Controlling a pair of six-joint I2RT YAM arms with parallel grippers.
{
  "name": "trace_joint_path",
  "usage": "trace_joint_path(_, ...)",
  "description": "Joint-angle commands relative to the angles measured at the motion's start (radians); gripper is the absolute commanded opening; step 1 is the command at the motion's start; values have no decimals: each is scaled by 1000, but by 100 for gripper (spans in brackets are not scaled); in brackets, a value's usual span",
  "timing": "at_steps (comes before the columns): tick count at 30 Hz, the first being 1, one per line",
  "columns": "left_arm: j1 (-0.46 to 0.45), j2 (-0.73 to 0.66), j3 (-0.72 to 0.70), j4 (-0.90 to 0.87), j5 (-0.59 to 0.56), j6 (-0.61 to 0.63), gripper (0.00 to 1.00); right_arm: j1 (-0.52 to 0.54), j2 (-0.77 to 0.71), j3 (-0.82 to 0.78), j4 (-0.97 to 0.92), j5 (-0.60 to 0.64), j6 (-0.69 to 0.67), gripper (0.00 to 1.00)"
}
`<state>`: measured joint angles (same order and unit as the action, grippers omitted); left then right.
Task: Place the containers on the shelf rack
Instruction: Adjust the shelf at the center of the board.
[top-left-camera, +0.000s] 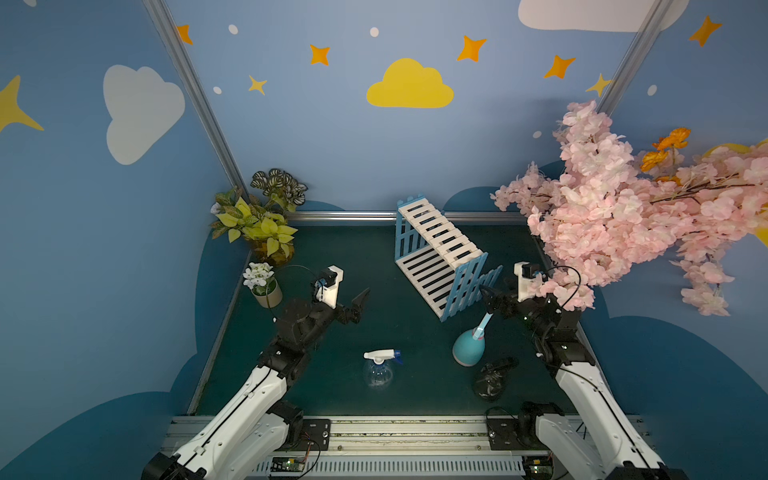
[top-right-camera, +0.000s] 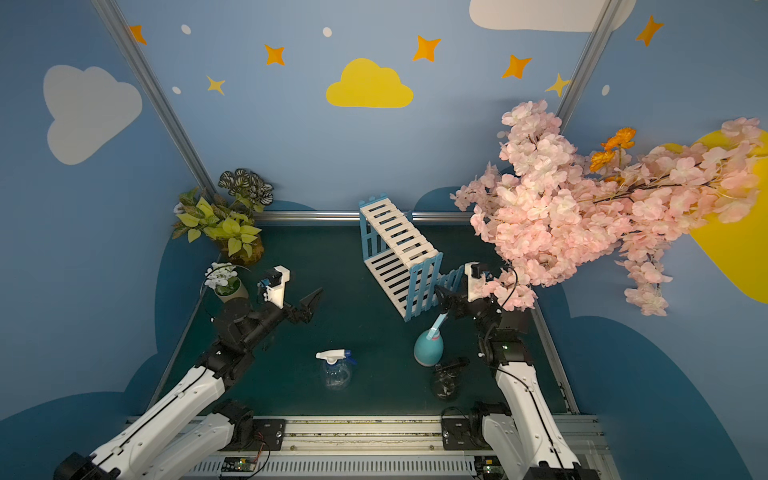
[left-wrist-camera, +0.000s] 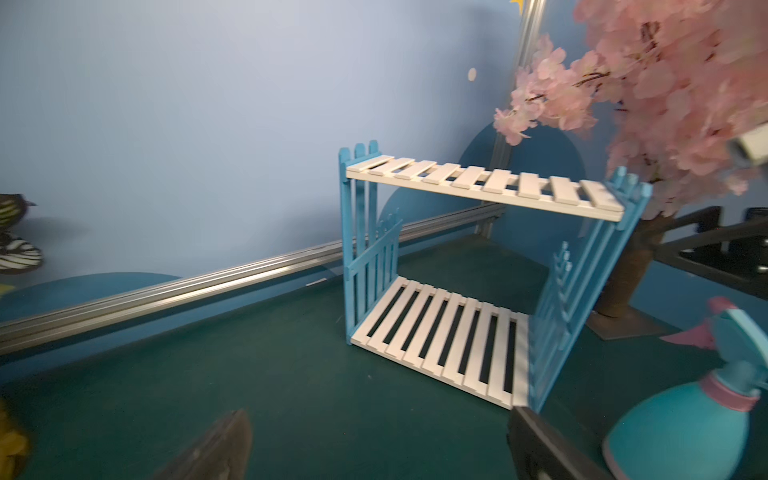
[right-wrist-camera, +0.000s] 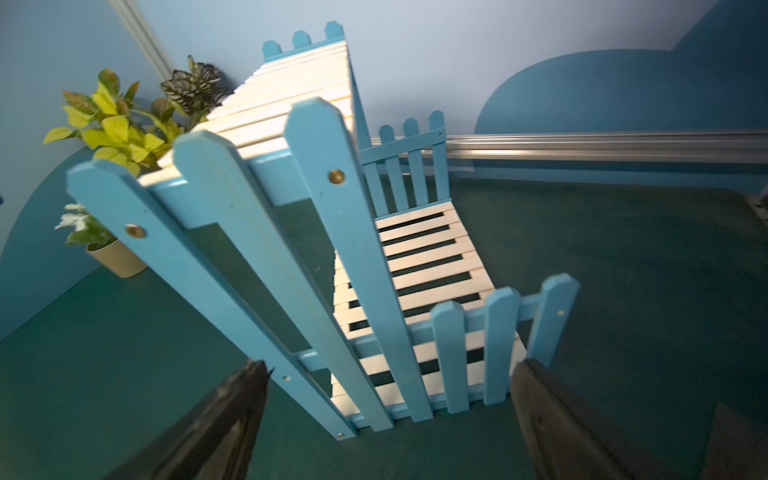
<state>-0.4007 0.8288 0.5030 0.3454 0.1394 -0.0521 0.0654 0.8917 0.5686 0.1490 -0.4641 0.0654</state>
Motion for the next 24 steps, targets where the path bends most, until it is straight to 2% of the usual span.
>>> trace_joint_path(1, -34, -4, 36, -48, 118, -59, 100, 30, 90, 95, -29, -50, -85, 98)
trace_joint_path(7, -71, -10, 39, -81, 181, -41, 100, 73, 232, 225, -57, -44, -180, 98)
trace_joint_path(16, -78, -30, 37, -126, 117, -44, 100, 218, 258, 246, -100, -64, -229, 96)
trace_joint_path(21, -77, -58, 42, -145, 116, -60, 100, 319, 244, 244, -82, -38, -209, 88)
trace_joint_path(24, -78, -81, 42, -161, 72, -64, 100, 386, 230, 232, -56, -7, -183, 80)
